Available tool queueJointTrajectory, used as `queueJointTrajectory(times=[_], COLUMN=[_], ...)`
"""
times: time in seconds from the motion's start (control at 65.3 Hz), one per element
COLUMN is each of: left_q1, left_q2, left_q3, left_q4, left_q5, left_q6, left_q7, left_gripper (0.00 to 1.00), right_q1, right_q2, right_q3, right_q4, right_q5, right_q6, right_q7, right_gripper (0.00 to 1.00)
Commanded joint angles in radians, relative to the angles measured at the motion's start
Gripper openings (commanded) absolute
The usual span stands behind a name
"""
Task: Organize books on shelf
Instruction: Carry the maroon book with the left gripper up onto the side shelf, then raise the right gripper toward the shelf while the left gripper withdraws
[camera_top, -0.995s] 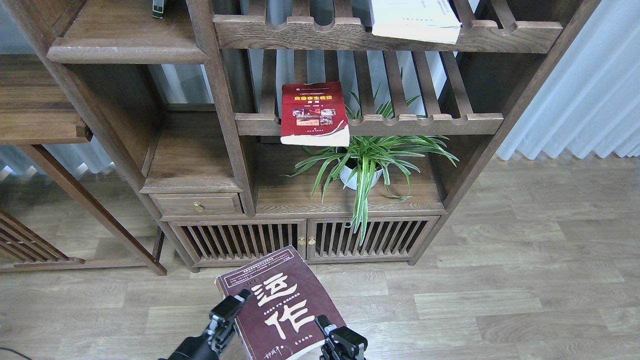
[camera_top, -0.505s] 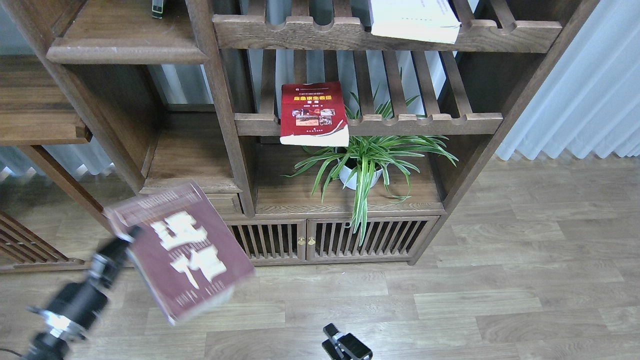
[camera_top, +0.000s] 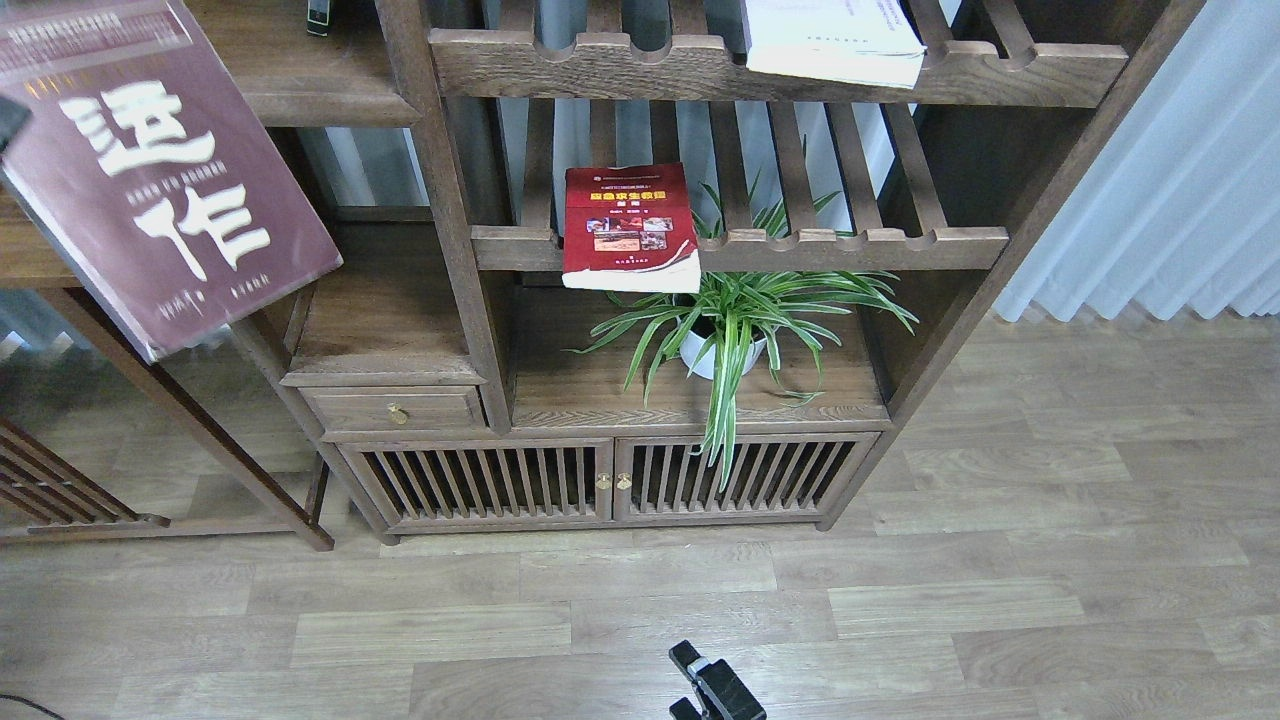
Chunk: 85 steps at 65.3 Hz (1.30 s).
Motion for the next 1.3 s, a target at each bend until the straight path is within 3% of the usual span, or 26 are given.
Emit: queueJointTrajectory(times=[0.0,0.092,0.352,0.49,0.857,1.286], left_q1=[-0.071,-0.143,-0.384,-0.503,-0.713,-0.962], left_q2=[0.043,0.046,0.045,0.034,-0.09,-0.238], left_q3=[-0.001,-0.005,0.018,0.074,0.14,0.261], left_q4=[0.05,0.101,0.193,0.268,0.439,0.704], left_q5=[0.035,0.136,0.485,0.611,0.862,0.91], left_q6=[0.0,0.0,0.0,0.0,0.0,0.0], left_q7=[0.059,0.117,0.133,0.177,0.18,0.164], left_gripper=[0.05,0.05,0.05,0.06,0.06,0.06], right_q1=[-0.001,-0.003,0.0,0.0,0.0,0.048], right_q2=[-0.003,-0.003,-0.003,-0.003,-0.002,0.001], right_q3=[0.0,0.0,0.003,0.009,0.059,0.065], right_q4=[-0.001,-0.001,-0.001,-0.001,0.0,0.007], right_q5=[0.004,0.009,0.009,0.009,0.013,0.012], right_q6=[0.0,0.0,0.0,0.0,0.0,0.0], right_q7=[0.002,0.002,0.004,0.004,0.002,0.002], right_gripper=[0.98,0.98,0.98,0.98,0.98,0.98])
